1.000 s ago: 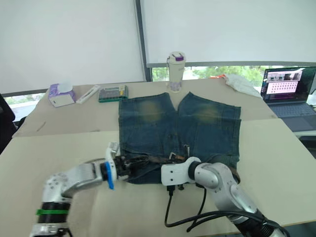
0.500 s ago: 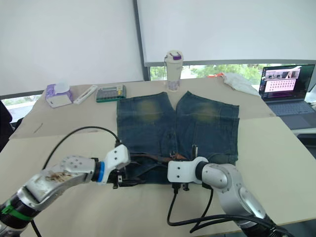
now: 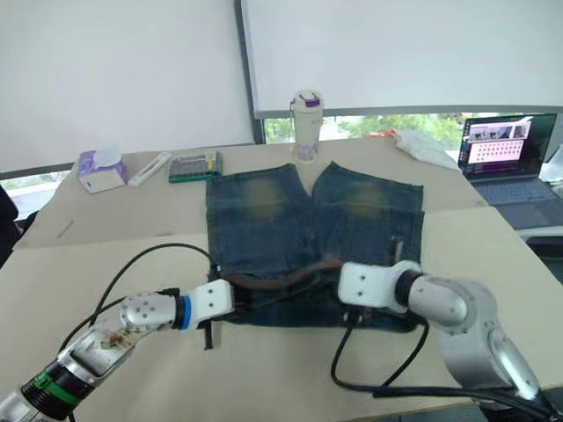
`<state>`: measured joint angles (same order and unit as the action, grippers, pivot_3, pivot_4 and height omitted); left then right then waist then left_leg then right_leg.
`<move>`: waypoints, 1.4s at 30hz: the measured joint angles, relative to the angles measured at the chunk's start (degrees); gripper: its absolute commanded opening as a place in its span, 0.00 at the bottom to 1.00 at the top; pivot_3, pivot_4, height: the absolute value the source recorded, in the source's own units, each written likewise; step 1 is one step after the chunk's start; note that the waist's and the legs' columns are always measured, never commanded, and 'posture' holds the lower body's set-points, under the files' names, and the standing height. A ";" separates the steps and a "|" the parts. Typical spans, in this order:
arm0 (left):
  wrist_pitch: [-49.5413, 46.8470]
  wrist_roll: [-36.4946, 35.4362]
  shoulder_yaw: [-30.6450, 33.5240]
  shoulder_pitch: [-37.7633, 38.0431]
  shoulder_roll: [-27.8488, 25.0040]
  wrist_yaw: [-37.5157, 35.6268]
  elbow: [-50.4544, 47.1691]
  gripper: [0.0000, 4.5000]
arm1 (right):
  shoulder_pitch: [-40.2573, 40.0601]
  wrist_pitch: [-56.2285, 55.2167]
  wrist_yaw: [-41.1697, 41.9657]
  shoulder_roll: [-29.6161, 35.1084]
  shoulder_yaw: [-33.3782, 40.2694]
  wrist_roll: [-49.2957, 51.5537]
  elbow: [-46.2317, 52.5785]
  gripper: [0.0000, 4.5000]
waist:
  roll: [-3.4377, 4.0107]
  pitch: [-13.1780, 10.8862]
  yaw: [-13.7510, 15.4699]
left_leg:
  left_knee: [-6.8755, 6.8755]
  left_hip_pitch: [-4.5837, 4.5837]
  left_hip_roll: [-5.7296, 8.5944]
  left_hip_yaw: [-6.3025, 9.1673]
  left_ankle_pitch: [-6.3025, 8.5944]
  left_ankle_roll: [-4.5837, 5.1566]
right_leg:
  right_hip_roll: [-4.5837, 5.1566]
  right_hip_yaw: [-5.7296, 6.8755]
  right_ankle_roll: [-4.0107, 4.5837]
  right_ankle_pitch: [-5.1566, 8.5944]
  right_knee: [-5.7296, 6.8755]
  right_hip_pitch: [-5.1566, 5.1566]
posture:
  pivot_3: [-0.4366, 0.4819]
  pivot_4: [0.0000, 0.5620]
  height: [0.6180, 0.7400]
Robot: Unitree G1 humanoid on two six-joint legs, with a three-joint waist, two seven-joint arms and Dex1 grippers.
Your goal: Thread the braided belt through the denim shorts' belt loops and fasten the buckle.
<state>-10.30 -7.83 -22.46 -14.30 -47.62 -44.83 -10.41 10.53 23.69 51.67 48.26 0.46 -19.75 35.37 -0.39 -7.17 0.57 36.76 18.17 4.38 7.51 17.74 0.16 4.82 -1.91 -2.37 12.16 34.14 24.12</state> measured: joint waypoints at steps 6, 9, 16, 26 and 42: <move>-6.85 -11.96 8.77 4.22 -1.28 -7.02 -2.66 0.22 | 2.91 1.73 -0.05 -1.21 -1.46 2.03 1.10 0.00 | 0.12 0.04 -0.89 | 0.03 0.10 -0.36 -0.03 0.16 -0.01 | -0.41 -0.01 0.11 -0.02 0.06 0.17 | 0.48 0.27 1.00; -17.56 -24.22 12.71 1.04 0.64 -8.12 -11.08 0.45 | 4.73 1.69 0.24 -1.19 -3.34 2.53 0.81 0.00 | 0.10 0.00 -0.32 | 0.26 0.13 -0.26 -0.02 0.16 0.00 | -0.29 -0.01 0.07 -0.05 0.02 0.03 | 0.48 0.27 1.00; -27.52 -26.36 11.15 -17.41 7.42 -2.05 -16.03 0.60 | 9.35 0.46 2.16 -1.29 -9.84 3.23 -1.20 0.00 | 0.06 0.03 -0.14 | 0.20 0.03 -0.23 -0.13 0.09 -0.14 | -0.39 -0.11 0.08 -0.14 -0.03 -0.01 | 0.48 0.27 1.00; -15.86 -4.17 -1.96 -25.63 13.48 -2.27 -1.02 0.47 | 15.48 3.63 4.16 -4.41 -14.67 5.12 -1.42 0.00 | 0.07 0.03 -0.11 | 0.24 0.09 -0.25 -0.16 0.05 -0.18 | -0.42 -0.18 0.17 -0.20 -0.01 0.11 | 0.48 0.27 1.00; -12.27 2.07 1.14 -21.00 14.04 -4.47 1.45 0.00 | 13.18 23.22 1.14 -10.70 -13.72 11.82 3.11 0.54 | 0.13 0.09 0.08 | 0.34 0.08 -0.24 -0.13 0.08 -0.13 | -0.41 -0.20 0.17 -0.21 0.18 0.15 | 0.48 0.27 1.00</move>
<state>-22.56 -5.76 -21.32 -35.30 -33.58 -49.30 -8.96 23.72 46.91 52.81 37.56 -13.25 -7.93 38.48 -0.26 -7.08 0.64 37.11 18.25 4.14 7.38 17.82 0.02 4.41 -2.11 -2.20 11.96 34.32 24.27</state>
